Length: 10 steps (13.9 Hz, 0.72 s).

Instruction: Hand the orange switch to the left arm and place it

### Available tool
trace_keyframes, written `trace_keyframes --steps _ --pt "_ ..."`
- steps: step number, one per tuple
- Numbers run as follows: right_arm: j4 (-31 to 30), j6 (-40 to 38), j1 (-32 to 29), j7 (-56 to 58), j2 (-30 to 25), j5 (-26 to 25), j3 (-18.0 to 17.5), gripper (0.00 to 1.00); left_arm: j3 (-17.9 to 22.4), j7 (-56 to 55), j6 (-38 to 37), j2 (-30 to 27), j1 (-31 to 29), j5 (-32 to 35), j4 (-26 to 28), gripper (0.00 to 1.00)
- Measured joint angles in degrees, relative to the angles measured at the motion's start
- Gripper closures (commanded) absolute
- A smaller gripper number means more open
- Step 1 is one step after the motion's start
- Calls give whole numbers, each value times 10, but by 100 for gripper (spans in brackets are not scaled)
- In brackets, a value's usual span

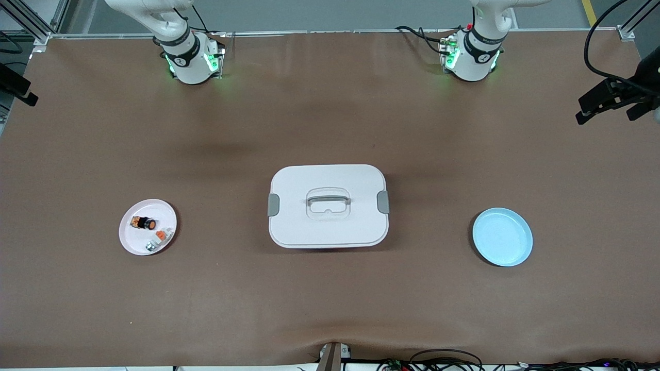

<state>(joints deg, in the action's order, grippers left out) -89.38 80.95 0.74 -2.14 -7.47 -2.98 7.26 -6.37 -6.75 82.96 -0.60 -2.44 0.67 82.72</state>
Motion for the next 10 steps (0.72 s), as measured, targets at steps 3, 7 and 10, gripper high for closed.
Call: trace_keyframes --steps 3,7,10 --pt "0 0 0 0 0 2 0 0 0 0 0 1 6 0 0 0" --pt "0 0 0 0 0 3 0 0 -1 0 0 5 9 0 0 0" --pt "1 0 1 0 0 3 0 0 -11 0 0 17 10 0 0 0"
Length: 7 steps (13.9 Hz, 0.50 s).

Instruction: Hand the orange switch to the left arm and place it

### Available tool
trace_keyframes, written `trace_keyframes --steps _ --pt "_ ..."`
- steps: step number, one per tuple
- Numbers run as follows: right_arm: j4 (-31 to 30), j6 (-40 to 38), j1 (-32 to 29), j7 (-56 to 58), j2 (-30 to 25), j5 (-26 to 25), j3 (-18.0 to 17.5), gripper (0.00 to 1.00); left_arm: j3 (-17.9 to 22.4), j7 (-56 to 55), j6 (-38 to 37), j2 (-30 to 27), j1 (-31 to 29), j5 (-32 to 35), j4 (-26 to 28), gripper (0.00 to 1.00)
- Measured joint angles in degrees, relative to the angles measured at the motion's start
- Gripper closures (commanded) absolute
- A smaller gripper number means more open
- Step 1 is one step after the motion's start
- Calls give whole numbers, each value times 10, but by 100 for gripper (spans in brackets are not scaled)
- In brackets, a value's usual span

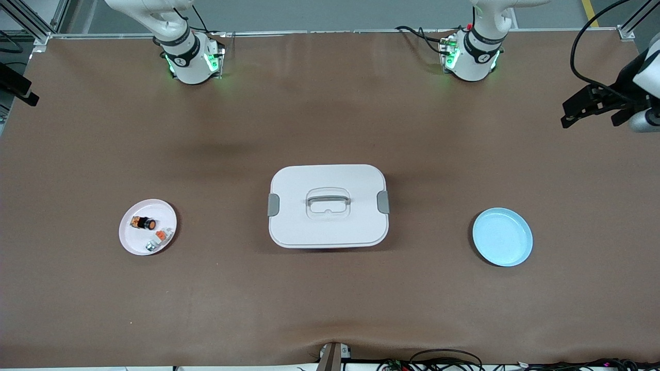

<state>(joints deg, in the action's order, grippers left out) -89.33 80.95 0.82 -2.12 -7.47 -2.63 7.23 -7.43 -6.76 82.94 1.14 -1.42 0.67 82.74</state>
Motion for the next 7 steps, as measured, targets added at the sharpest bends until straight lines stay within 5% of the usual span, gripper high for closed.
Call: trace_keyframes --steps 7 --pt "1 0 1 0 0 0 0 0 -1 0 5 15 0 0 -4 0"
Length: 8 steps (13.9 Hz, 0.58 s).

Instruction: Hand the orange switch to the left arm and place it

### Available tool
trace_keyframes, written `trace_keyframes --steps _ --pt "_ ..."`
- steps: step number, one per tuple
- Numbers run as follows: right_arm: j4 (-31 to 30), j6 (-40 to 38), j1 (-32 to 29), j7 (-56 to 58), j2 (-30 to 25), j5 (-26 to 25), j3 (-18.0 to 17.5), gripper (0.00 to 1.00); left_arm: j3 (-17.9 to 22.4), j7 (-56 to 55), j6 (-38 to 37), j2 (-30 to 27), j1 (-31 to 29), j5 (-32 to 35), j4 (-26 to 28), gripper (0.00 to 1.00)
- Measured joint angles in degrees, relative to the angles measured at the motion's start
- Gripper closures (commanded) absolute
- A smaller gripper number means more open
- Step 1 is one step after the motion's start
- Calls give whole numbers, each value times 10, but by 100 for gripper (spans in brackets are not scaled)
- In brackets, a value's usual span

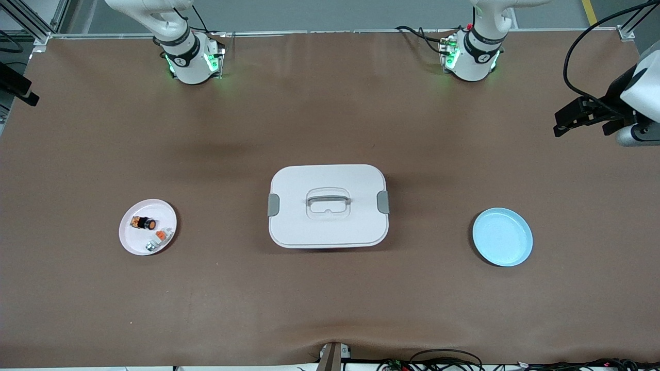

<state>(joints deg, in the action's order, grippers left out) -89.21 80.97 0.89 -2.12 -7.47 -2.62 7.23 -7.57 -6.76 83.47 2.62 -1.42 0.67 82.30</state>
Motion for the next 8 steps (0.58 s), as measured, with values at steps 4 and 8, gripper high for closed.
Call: trace_keyframes --steps 4,8 --pt "0 2 0 0 0 0 0 0 0 0 0 -1 -1 0 -2 0" --pt "2 33 0 0 0 0 1 0 -3 0 -1 -13 -1 0 -5 0"
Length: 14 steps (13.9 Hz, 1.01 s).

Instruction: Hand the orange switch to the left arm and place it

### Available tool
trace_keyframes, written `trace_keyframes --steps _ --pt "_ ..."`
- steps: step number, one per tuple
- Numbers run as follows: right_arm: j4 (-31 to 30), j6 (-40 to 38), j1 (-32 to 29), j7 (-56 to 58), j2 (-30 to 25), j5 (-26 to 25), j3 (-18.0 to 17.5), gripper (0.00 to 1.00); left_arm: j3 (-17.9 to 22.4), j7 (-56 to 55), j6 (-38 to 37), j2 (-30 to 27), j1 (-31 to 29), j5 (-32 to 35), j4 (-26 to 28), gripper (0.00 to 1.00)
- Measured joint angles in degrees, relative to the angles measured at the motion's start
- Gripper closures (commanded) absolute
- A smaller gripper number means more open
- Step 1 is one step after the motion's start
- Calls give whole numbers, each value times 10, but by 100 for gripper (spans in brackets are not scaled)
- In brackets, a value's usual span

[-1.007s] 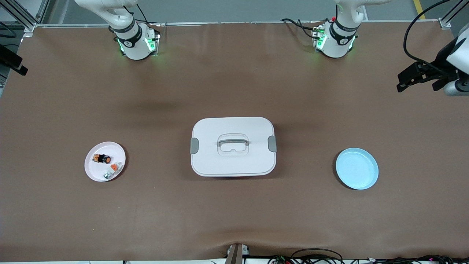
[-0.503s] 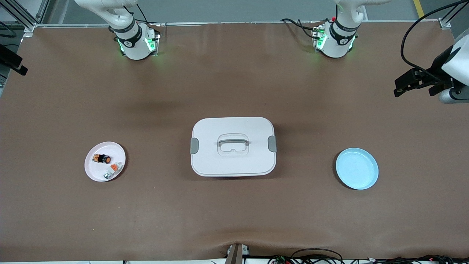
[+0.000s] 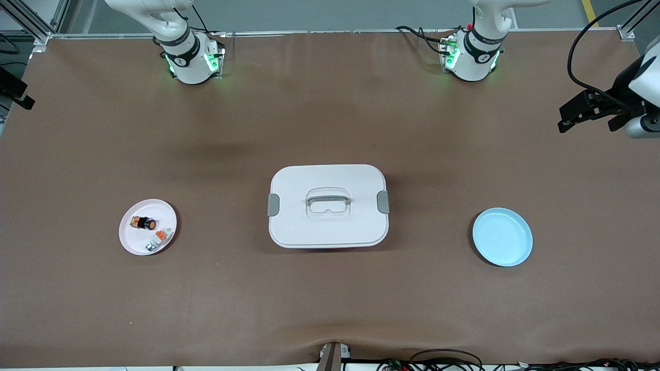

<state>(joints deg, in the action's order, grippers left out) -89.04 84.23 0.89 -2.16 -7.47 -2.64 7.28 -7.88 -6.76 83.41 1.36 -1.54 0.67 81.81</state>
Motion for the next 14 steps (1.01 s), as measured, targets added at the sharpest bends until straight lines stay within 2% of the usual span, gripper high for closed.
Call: trace_keyframes --steps 5,11,14 --pt "-1 3 0 2 23 0 0 0 -11 0 0 -2 0 -1 0 0" --pt "-5 9 1 3 97 -9 1 0 -16 0 0 -2 -1 -1 1 0" --pt "-6 67 2 3 135 -9 1 0 -16 0 0 -1 -2 -1 1 0"
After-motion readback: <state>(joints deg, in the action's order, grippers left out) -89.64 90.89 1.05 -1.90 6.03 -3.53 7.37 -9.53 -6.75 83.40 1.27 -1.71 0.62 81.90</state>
